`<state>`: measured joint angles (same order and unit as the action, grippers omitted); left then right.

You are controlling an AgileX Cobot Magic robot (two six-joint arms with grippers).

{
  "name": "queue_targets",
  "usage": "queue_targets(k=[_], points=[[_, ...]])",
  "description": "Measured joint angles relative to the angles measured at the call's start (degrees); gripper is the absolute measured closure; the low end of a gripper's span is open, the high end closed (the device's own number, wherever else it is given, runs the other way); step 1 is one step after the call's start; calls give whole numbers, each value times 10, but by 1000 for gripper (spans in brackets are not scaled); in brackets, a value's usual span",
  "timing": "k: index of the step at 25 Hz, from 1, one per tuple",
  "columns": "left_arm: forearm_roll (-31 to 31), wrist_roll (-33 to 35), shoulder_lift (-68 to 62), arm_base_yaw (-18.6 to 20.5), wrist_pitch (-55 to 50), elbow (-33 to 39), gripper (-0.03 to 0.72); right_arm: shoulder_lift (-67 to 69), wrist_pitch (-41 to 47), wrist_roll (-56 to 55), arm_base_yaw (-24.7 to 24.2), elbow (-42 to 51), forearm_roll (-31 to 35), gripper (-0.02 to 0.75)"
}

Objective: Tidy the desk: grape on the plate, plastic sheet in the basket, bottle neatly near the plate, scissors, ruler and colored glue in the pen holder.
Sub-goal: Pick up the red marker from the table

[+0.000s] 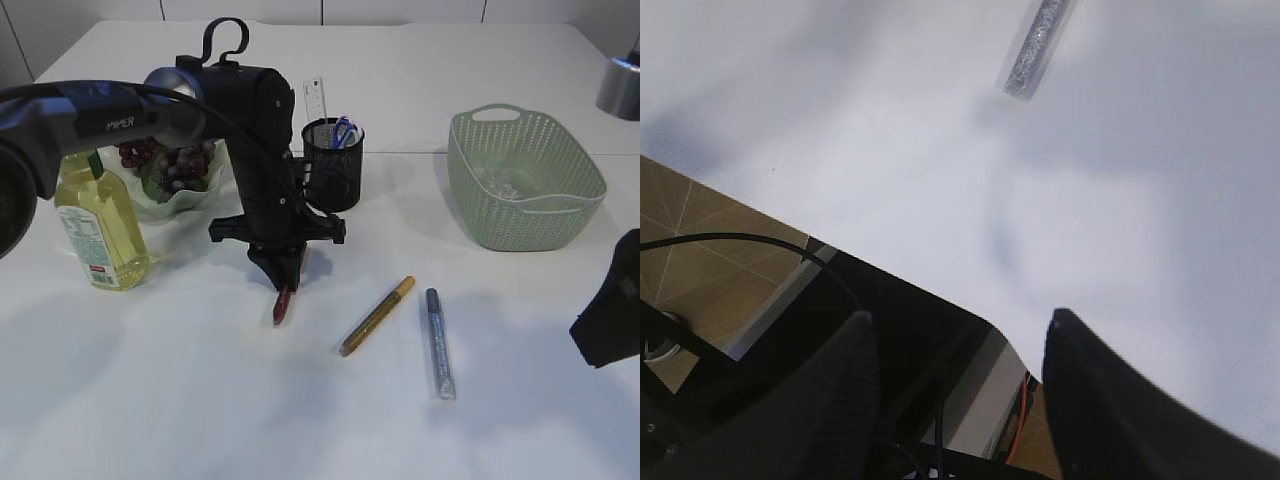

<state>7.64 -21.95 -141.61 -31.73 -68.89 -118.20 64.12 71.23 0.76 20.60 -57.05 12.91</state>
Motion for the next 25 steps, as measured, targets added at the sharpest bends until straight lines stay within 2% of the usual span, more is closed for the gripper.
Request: queue_targets(k=[9,25], points=[[18,9,-1,0,-7,-21,608,0,0,2,0,0,0,315],[4,60,12,-10,-7,-21,608,0,0,3,0,0,0,315]])
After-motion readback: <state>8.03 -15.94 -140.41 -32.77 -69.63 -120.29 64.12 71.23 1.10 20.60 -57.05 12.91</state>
